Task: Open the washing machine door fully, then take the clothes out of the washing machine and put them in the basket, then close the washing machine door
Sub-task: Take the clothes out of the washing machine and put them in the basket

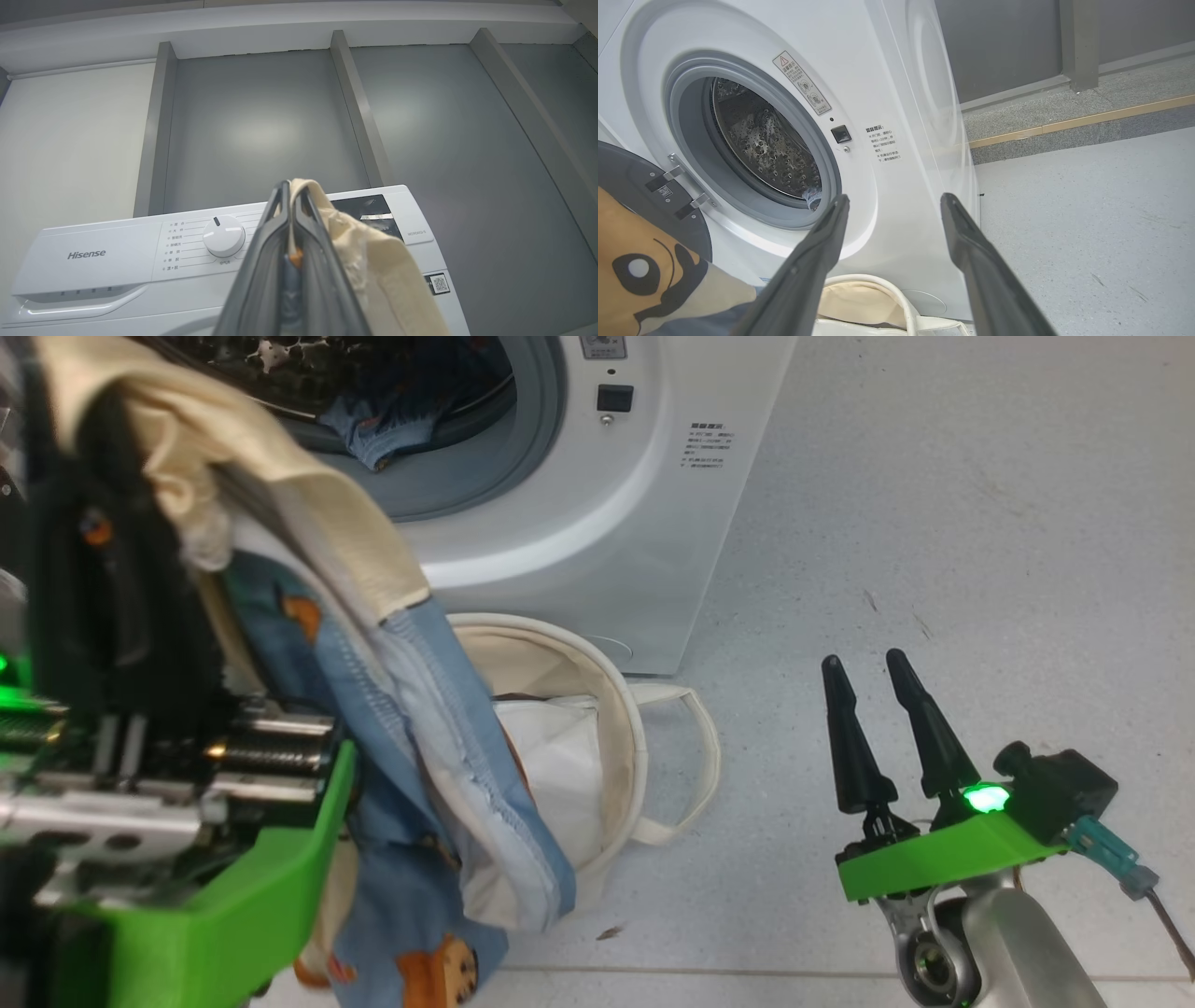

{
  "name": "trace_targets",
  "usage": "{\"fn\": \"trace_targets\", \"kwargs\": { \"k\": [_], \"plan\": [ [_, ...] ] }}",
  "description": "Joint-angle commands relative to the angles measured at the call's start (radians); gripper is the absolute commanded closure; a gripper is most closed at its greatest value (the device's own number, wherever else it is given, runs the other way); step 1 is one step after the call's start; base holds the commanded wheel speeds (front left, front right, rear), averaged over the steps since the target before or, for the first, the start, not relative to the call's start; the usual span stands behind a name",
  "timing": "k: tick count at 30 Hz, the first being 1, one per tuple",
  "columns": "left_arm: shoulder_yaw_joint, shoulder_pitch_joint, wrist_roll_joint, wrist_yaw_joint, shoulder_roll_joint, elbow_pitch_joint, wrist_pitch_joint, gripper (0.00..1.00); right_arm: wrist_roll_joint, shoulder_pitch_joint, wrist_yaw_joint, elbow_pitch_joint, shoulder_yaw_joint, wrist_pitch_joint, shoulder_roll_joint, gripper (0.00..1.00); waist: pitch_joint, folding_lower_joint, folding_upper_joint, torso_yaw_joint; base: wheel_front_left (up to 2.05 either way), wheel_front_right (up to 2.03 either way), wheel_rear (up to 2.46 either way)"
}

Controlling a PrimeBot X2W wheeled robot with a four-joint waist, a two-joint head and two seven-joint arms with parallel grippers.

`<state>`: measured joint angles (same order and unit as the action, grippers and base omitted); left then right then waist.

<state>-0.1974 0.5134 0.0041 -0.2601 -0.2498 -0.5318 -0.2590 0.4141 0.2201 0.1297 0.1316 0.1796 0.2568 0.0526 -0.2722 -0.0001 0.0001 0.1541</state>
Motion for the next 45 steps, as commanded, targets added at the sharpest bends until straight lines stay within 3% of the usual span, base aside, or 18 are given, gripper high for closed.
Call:
{"fn": "trace_targets", "kwargs": {
  "k": [1, 17, 29, 37, 45],
  "plan": [
    [0.030, 0.010, -0.004, 0.000, -0.027, -0.016, -0.003, 1.00, -0.004, 0.005, 0.001, -0.028, 0.024, 0.005, -0.002, 0.00, -0.001, 0.0001, -0.0001, 0.001, 0.00, 0.00, 0.00],
    [0.018, -0.057, -0.026, 0.041, 0.006, 0.107, -0.003, 1.00, -0.002, 0.008, 0.001, -0.032, 0.033, 0.005, -0.002, 0.00, -0.019, 0.0001, -0.0001, 0.009, 0.00, 0.00, 0.00],
    [-0.045, -0.095, -0.006, 0.082, 0.012, 0.199, -0.003, 1.00, 0.000, 0.031, 0.001, -0.043, 0.040, 0.005, -0.002, 0.00, -0.083, 0.0001, -0.0001, 0.017, 0.00, 0.00, 0.00],
    [-0.056, -0.071, -0.040, 0.117, 0.038, 0.356, -0.003, 1.00, 0.007, 0.064, 0.001, -0.052, 0.048, 0.005, -0.002, 0.00, -0.147, 0.0001, -0.0001, 0.030, 0.00, 0.00, 0.00],
    [-0.008, -0.024, -0.079, 0.178, 0.085, 0.683, -0.003, 1.00, -0.004, 0.092, 0.001, -0.057, 0.038, 0.005, -0.002, 0.00, -0.218, 0.0001, -0.0001, 0.048, 0.00, 0.00, 0.00]
  ]
}}
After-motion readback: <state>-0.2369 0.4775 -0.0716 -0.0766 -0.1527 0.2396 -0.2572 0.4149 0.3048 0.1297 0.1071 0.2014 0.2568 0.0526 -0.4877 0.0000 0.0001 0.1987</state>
